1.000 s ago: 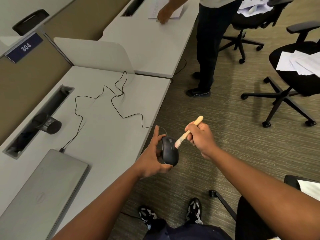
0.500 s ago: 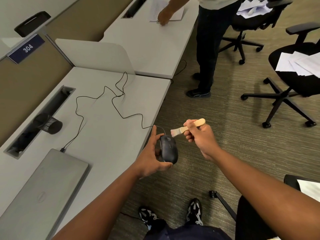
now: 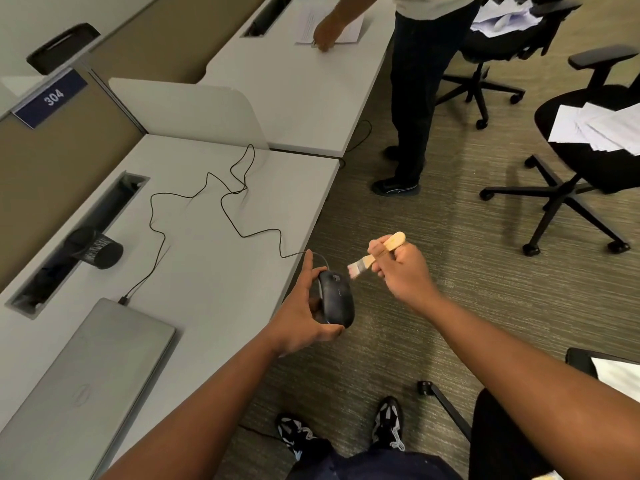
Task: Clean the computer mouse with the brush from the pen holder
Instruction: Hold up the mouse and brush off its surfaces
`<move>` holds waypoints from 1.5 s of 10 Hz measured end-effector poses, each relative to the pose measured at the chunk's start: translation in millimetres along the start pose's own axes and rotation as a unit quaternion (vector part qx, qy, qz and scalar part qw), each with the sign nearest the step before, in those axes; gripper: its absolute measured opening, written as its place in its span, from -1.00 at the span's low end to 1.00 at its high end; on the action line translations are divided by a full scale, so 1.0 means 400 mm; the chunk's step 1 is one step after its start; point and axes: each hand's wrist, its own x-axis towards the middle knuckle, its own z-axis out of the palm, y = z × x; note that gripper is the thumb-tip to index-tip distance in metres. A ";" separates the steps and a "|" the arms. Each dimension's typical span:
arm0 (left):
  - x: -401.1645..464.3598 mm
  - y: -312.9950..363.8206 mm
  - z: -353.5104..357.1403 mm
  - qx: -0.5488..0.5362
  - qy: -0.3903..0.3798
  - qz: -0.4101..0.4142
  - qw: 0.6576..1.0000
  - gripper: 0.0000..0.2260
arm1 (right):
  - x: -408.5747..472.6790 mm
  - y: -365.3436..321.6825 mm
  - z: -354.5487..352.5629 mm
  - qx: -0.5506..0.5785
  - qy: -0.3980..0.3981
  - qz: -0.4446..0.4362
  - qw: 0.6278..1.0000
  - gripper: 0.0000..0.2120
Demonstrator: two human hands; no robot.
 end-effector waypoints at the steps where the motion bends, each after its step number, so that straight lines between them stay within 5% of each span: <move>1: 0.004 0.002 0.001 0.010 0.017 -0.006 1.000 0.32 | -0.002 -0.015 -0.001 0.036 -0.014 -0.023 0.999 -0.83; 3: 0.009 0.002 0.001 0.033 0.039 -0.011 0.999 0.32 | -0.014 -0.030 0.005 0.021 -0.128 -0.026 0.991 -0.84; 7: 0.004 0.014 0.005 0.036 0.044 -0.010 0.998 0.36 | -0.002 -0.048 -0.007 -0.102 -0.199 -0.049 0.973 -0.84; 8: 0.004 0.007 0.005 0.040 0.043 -0.012 0.998 0.37 | 0.004 -0.050 -0.014 -0.154 -0.196 -0.064 0.966 -0.81; 10: 0.005 0.006 -0.002 0.056 0.049 -0.015 0.997 0.36 | -0.005 -0.057 -0.009 -0.062 -0.145 -0.086 0.984 -0.86; 14: -0.001 -0.007 0.003 0.039 0.044 0.001 0.998 0.31 | 0.000 -0.055 -0.021 -0.154 -0.219 -0.033 0.963 -0.84; 15: -0.002 -0.003 0.002 0.052 0.042 -0.007 0.998 0.32 | -0.005 -0.052 -0.025 -0.111 -0.148 -0.056 0.981 -0.86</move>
